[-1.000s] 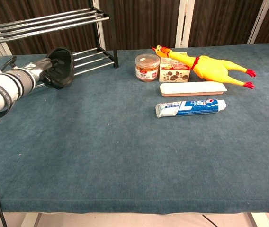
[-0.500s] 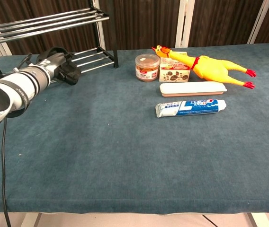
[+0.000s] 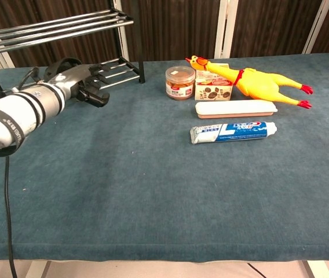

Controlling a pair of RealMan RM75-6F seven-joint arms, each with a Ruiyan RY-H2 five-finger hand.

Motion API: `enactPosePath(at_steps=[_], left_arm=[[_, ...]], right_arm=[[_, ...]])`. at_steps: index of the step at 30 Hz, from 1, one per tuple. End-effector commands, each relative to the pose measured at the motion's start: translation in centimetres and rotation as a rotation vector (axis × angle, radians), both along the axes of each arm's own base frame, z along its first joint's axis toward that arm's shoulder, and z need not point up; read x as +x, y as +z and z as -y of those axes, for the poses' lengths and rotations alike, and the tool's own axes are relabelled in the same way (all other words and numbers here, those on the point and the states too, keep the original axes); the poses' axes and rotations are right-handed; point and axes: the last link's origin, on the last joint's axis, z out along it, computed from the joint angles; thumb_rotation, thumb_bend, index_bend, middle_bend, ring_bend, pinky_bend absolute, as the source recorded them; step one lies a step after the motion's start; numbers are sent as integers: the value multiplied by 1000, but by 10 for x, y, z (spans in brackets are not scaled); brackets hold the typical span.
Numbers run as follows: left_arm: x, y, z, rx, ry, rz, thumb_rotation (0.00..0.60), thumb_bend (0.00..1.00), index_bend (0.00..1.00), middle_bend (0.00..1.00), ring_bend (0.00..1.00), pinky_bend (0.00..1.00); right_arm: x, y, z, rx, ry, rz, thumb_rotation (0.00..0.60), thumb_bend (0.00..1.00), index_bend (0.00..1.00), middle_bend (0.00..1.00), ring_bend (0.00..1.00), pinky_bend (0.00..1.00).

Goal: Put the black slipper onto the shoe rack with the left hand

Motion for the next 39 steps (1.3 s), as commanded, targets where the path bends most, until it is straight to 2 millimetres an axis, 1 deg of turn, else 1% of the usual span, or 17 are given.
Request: enactPosePath(at_steps=[1, 5, 10, 18, 26, 31, 39], left_arm=[[-7, -7, 3, -71, 25, 6, 600, 558, 0, 122, 100, 300], [-9, -15, 1, -112, 38, -10, 600, 560, 0, 107, 86, 297], [-14, -20, -10, -92, 68, -29, 600, 560, 0, 106, 81, 284], [-29, -7, -31, -10, 126, -65, 600, 561, 0, 106, 81, 283], [-41, 0, -45, 25, 160, -73, 600, 561, 0, 107, 82, 283], [-41, -1, -49, 21, 167, -46, 600, 559, 0, 106, 81, 283], [-30, -1, -58, 46, 145, -30, 600, 559, 0, 106, 81, 277]], right_arm=[[0, 1, -1, -5, 0, 4, 600, 147, 0, 0, 0, 0], [-1, 5, -2, -16, -2, 15, 600, 148, 0, 0, 0, 0], [-3, 8, -3, -17, -2, 23, 600, 148, 0, 0, 0, 0], [-4, 11, -4, -28, -1, 32, 600, 148, 0, 0, 0, 0], [-3, 9, -2, -27, -4, 26, 600, 148, 0, 0, 0, 0], [-2, 8, -1, -25, -8, 23, 600, 148, 0, 0, 0, 0], [-2, 11, -1, -32, -11, 30, 600, 148, 0, 0, 0, 0]])
